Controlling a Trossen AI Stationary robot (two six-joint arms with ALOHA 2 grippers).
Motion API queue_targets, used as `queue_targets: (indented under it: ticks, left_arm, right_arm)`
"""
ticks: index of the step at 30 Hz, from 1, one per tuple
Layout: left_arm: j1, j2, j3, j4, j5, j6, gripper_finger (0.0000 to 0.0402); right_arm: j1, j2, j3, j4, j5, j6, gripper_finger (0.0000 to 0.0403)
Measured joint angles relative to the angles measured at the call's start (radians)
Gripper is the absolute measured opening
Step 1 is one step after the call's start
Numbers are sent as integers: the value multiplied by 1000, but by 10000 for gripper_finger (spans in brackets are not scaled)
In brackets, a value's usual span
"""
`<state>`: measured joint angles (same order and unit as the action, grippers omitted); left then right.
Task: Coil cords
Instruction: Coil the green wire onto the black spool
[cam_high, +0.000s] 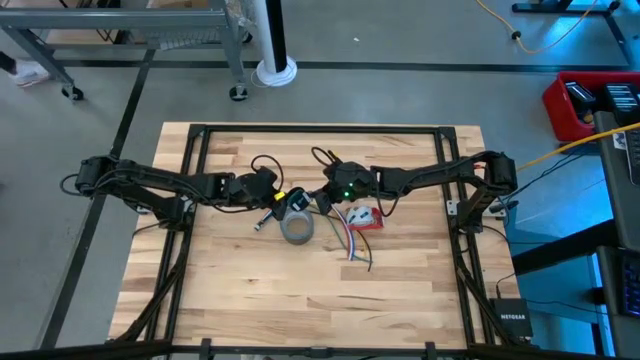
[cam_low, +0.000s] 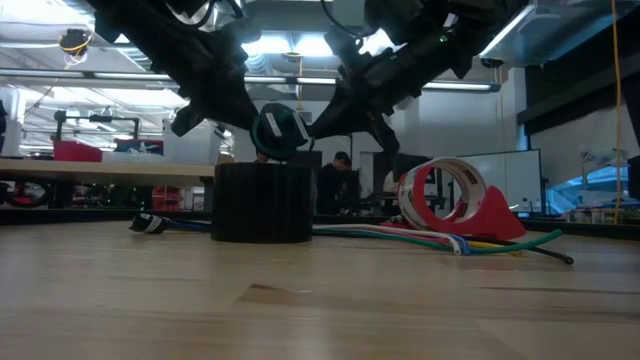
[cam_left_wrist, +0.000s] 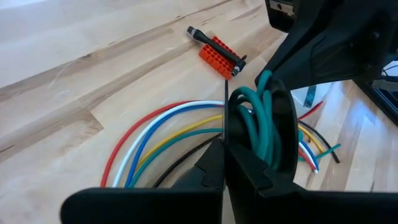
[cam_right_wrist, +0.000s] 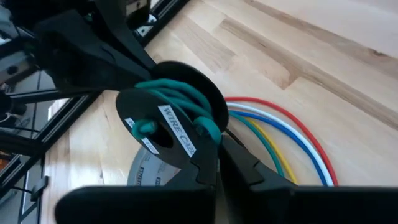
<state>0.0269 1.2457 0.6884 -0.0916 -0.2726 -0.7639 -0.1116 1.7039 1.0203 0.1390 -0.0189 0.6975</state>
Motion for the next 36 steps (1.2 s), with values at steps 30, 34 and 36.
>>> queue_targets:
  ticks: [30, 34, 36]
  left_arm:
    - [-1, 1, 0, -31, -17, 62, 0]
    - [0, 1, 0, -26, -26, 62, 0]
    - [0, 1, 0, -23, -27, 62, 0]
  right_arm:
    - [-2, 0, 0, 22, -131, 60, 8]
    - [-3, 0, 0, 72, -131, 98, 8]
    - [-3, 0, 0, 96, -131, 119, 8]
